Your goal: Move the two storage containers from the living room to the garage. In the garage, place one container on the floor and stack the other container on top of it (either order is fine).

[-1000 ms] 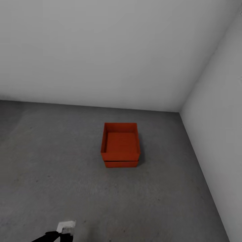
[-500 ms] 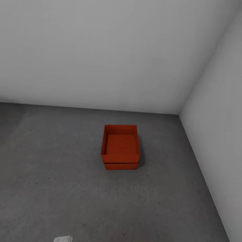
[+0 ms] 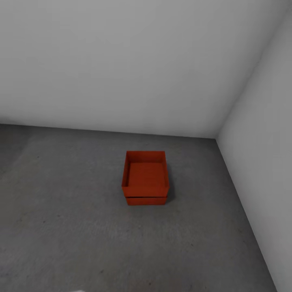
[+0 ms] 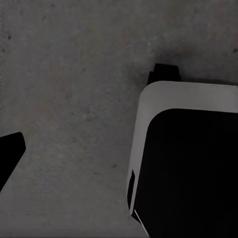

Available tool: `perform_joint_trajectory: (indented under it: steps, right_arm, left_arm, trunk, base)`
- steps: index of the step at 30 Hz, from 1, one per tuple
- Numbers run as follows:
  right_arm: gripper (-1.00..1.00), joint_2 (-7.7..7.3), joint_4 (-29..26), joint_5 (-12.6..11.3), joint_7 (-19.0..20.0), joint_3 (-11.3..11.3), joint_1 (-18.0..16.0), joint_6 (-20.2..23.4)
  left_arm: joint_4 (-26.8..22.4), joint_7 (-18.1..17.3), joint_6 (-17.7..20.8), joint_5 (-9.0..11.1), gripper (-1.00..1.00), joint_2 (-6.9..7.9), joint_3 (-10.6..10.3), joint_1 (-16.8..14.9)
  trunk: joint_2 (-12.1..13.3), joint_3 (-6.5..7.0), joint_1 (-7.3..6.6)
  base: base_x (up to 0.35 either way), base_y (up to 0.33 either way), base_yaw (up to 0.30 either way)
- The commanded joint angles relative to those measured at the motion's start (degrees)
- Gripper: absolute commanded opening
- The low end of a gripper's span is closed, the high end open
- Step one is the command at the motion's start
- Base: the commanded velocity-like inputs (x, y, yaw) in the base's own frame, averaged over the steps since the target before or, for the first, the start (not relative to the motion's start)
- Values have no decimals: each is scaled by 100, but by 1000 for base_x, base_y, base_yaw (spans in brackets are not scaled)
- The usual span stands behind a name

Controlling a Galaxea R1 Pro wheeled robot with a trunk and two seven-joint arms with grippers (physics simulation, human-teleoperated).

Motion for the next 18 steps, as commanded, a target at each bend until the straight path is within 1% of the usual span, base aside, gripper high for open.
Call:
perform_joint_trajectory:
  steps: [1,8,18]
  right_arm:
    - [100,0,1,-60,-17,47,25,-16]
    - [100,-4,2,-68,-19,49,67,-119]
    - [100,-6,2,-59,-16,50,71,-145]
  left_arm:
    - [-1,9,18,62,100,3,-13,4]
    - [-1,4,-32,68,100,-4,-15,23]
    - [-1,11,-41,68,100,-18,-9,25]
  trunk:
    - [-3,-1,0]
    - [-3,48,0]
    - [-3,136,0]
  base:
    - [0,0,0]
    - [0,0,0]
    - [0,0,0]
